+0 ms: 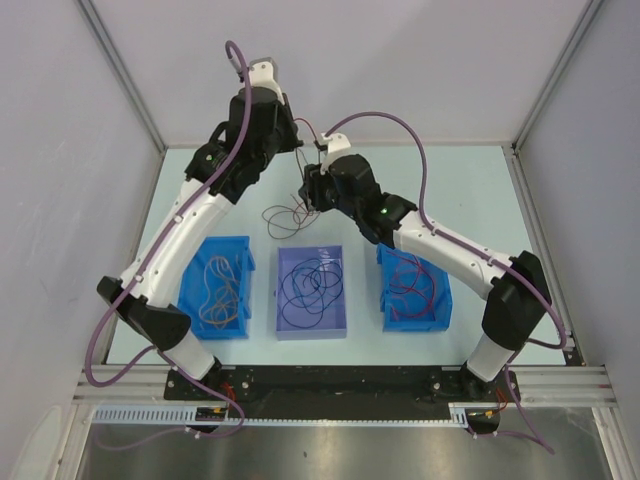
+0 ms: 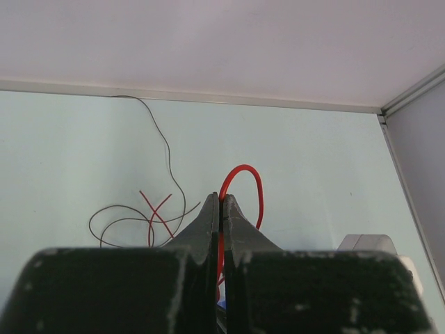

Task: Untangle the cables

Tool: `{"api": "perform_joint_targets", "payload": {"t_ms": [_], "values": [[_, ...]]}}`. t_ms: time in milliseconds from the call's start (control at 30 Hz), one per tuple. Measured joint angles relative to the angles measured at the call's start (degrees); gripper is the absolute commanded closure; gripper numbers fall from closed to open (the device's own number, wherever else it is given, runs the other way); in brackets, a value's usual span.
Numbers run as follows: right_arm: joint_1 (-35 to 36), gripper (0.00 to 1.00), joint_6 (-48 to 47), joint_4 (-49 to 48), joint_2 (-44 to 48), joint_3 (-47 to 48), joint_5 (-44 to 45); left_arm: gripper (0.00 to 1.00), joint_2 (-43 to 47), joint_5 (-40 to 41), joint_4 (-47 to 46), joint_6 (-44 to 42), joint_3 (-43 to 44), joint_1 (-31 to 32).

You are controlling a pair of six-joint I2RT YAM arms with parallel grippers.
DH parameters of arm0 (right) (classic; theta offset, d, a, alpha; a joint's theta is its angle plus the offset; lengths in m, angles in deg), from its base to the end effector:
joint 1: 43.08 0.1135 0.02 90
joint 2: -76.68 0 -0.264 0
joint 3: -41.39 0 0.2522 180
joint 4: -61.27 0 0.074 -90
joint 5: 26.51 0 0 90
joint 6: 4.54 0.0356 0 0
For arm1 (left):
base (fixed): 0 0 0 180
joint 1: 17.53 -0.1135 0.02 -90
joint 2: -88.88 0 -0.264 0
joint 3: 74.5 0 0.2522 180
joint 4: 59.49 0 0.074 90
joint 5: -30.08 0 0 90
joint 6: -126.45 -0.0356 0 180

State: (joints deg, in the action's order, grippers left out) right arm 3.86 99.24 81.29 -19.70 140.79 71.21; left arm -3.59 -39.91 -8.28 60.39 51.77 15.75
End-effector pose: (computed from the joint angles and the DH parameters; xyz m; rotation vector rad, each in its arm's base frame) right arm 0.2805 0.2931 0.3572 -0.4529 1.8548 0.6022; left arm 0.2938 -0.1783 0.4854 -0.0886 1.8696 -0.3653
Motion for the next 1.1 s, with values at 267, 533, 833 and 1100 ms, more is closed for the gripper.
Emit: {"api": "perform_joint_targets", "payload": {"t_ms": [267, 533, 833, 1100], "values": [[0.26, 0.64, 1.66, 0.33, -0.07, 0.02, 1.11, 1.00, 0.00, 0.48, -0.02, 0.00, 0.00, -0.55], [0.48, 0.86, 2.43, 0.96, -0.59, 0.31, 1.29, 1.00, 0.00, 0.83, -0.02, 0.02, 0.00, -1.11], [0.55, 1.00, 2.69, 2.27, -0.61, 1.01, 1.03, 0.99, 0.02, 0.85, -0.31, 0.17, -0.63, -2.25], [0.52, 1.00, 2.19, 3.02, -0.59, 1.05, 1.03, 0.42, 0.81, -0.02, -1.31, 0.70, -3.91, -3.89]]}}
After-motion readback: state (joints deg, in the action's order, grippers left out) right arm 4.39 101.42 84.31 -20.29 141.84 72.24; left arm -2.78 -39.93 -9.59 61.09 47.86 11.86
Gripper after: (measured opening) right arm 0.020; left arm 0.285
